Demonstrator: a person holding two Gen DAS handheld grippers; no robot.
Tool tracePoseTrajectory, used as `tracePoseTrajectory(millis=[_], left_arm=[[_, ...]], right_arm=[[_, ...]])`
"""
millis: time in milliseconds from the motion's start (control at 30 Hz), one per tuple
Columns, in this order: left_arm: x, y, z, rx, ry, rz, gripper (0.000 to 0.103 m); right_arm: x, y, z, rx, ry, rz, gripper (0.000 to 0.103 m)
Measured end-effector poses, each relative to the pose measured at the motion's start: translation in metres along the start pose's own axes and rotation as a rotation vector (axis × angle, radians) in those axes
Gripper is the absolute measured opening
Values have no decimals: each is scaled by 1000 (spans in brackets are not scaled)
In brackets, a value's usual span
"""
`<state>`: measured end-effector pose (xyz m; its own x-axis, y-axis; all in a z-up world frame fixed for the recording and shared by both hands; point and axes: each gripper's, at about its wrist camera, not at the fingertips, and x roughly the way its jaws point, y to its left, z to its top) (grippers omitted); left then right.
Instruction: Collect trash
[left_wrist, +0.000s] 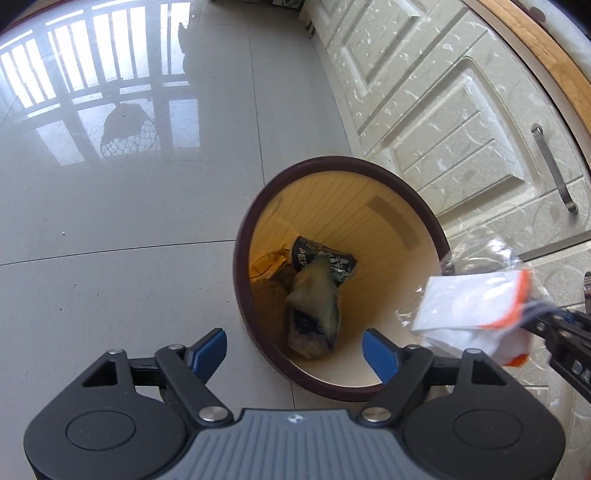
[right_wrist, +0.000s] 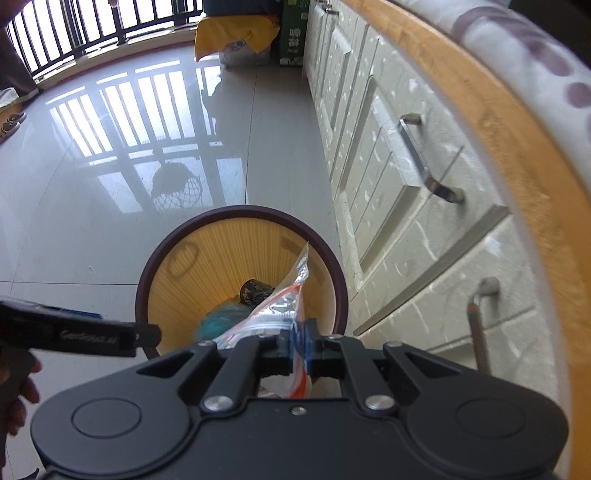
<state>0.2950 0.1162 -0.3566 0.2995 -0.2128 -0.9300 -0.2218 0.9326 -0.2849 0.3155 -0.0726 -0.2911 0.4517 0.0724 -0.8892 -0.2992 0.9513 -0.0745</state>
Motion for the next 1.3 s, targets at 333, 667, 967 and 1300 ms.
tracePoseTrajectory(millis=[333,667,967,1300], left_arm=[[-6,0,2,4,-15,24,97],[-28,-4,0,40,-42,53,103],[-55,-5,-6,56,-81,124,103],[-104,-5,-19,63,-149,133,103]], right_arm=[[9,4,-10,-41,50,16,32],[-10,-1,-11,-30,36,34,43],[-38,-2,-8,-18,-7,37,70],[-73,-1,-12,14,-29,44,86]])
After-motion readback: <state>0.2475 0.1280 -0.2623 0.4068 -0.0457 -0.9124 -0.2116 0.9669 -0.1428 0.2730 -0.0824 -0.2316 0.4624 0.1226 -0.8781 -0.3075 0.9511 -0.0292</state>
